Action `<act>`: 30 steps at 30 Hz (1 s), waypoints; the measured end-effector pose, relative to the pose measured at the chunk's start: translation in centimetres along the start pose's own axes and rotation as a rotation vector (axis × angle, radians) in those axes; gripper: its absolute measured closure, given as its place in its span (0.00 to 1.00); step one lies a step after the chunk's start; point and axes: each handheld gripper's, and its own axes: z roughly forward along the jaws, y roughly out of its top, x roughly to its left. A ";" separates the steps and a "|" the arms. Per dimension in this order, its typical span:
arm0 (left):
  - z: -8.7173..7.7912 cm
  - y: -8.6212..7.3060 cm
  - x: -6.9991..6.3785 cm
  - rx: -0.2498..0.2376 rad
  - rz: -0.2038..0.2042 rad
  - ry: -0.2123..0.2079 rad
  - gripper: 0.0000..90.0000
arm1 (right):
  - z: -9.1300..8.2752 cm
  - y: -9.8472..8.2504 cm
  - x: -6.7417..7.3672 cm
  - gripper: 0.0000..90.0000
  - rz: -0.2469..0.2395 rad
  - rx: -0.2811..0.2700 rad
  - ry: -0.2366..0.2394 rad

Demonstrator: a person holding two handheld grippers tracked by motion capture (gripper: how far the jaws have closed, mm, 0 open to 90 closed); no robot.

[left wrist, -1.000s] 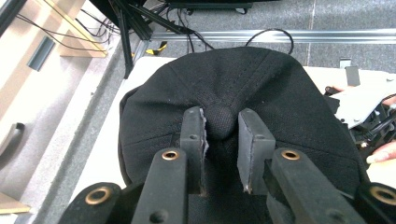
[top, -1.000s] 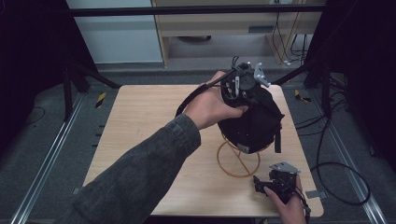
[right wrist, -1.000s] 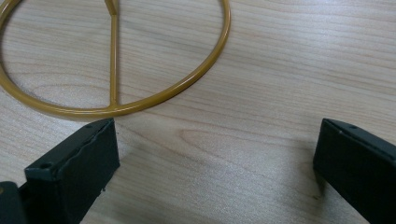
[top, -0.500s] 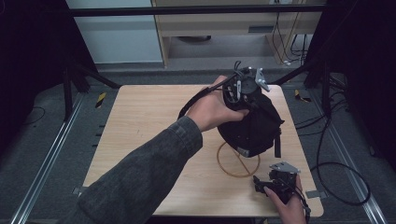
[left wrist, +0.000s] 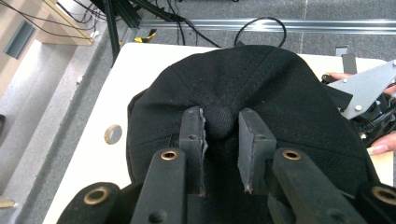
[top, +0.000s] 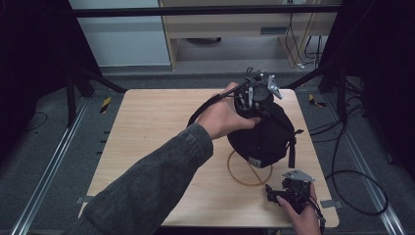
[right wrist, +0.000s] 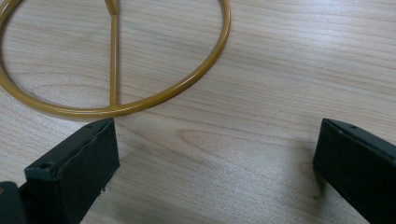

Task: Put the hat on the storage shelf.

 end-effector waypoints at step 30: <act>1.3 -2.3 0.2 -0.037 -0.026 -0.017 0.53 | 0.1 0.1 -0.1 0.00 -0.007 -0.005 0.005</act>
